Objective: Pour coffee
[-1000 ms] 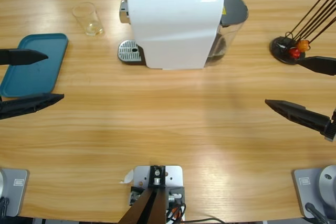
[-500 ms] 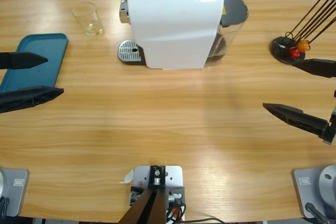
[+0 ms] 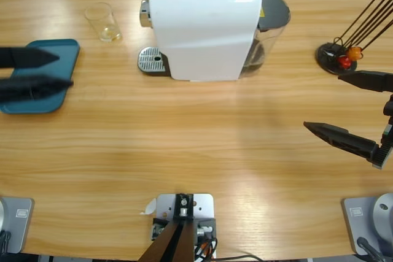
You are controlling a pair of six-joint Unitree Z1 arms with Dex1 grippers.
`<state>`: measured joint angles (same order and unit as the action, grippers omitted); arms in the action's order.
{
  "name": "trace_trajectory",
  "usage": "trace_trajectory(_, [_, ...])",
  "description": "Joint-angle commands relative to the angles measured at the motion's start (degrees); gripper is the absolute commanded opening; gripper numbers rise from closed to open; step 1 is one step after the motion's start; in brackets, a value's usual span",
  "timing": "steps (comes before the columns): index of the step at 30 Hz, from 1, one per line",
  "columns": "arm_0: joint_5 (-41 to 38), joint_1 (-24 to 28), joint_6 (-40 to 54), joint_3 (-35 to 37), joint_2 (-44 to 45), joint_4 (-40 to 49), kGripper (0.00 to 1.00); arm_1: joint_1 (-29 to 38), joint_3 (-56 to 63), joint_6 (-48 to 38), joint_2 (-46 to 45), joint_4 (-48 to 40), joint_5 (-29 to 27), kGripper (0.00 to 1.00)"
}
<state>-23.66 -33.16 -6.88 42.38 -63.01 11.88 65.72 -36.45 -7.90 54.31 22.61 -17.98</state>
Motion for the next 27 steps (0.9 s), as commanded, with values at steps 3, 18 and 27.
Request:
trace_trajectory(3, [-20.40,10.73,-17.22,11.18,-20.05,-10.25,0.885,-0.79,0.77,0.95,0.16,-0.55,0.58,1.000])
trace_trajectory(18, [-34.51,14.97,-34.16,11.06,-35.98,-32.36,0.853,-0.83,0.82,1.13,-0.08,-0.55,0.60,1.000])
trace_trajectory(27, [-34.91,15.39,-37.38,9.55,-37.47,-37.81,0.816,-0.83,0.85,1.13,-0.08,-0.55,0.58,1.000])
